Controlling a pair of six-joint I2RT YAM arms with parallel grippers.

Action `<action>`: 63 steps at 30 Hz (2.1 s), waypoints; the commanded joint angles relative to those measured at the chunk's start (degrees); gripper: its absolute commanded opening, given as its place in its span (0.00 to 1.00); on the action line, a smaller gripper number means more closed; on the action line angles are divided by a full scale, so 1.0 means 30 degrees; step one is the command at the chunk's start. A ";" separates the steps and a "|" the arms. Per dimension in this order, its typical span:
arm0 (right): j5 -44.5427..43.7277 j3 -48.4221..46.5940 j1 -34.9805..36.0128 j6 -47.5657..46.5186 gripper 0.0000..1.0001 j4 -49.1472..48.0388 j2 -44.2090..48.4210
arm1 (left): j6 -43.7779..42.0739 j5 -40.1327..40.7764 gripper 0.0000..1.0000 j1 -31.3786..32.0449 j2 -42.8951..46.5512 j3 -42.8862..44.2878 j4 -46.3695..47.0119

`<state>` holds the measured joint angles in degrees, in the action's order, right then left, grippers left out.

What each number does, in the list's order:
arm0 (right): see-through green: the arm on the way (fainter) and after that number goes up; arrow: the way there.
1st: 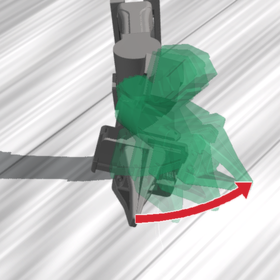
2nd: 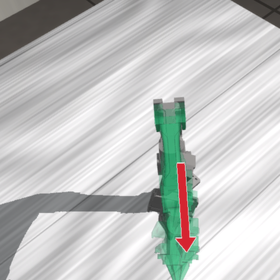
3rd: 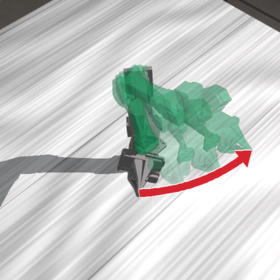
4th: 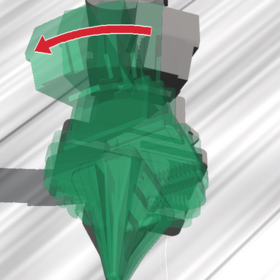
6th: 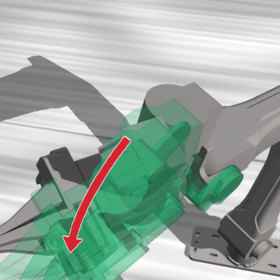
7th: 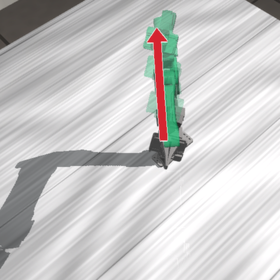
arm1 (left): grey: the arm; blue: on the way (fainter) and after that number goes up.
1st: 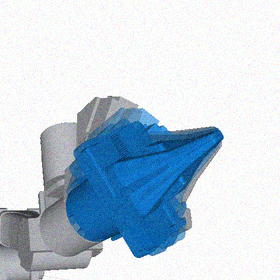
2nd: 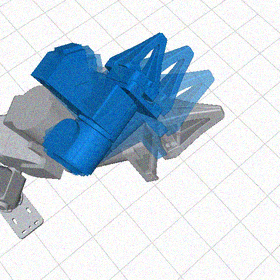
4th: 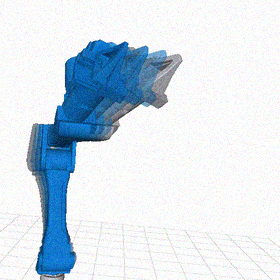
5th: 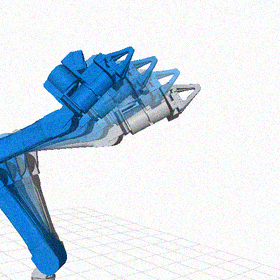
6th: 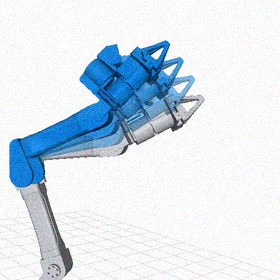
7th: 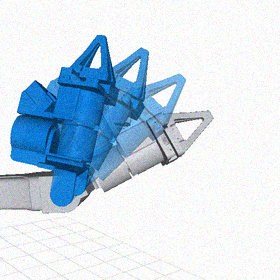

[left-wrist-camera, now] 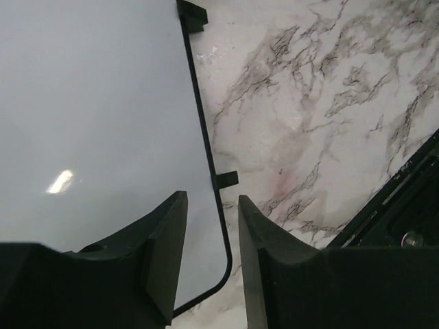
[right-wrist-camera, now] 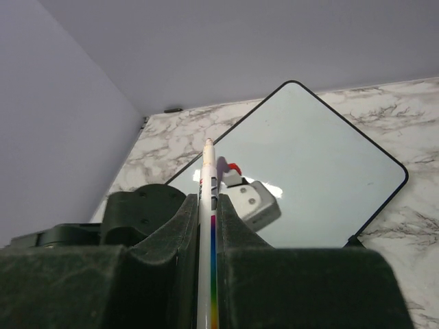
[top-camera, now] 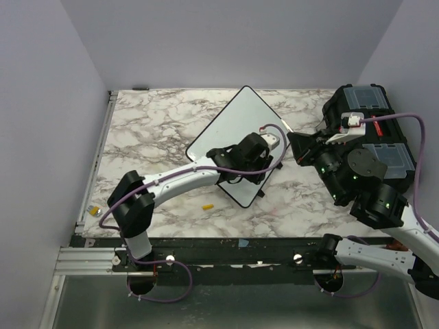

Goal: Write a sentence on the whiteboard
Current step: Adjust the whiteboard at the center of the board.

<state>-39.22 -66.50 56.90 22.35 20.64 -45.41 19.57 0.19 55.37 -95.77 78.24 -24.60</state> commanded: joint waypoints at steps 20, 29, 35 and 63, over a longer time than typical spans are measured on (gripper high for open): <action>-0.0070 -0.0688 0.0068 -0.0509 0.01 -0.0584 0.0078 | -0.1957 0.1288 0.29 0.2166 -0.6492 0.3054 0.1093; 0.0253 -0.0568 0.0045 -0.0345 0.01 -0.0612 0.0047 | -0.2477 0.1198 0.26 0.2145 -0.7002 0.2012 0.1657; 0.0291 -0.0393 0.0046 -0.0262 0.01 -0.0639 0.0006 | -0.2452 0.1213 0.24 0.2165 -0.6130 -0.0003 0.2275; 0.0719 -0.0592 0.0051 -0.0476 0.01 -0.0911 -0.1228 | -0.2022 0.0822 0.37 0.2921 0.0245 -0.6011 0.2108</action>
<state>-36.91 -67.35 56.90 21.93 18.90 -48.71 14.06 5.96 63.61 -101.34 60.25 -14.68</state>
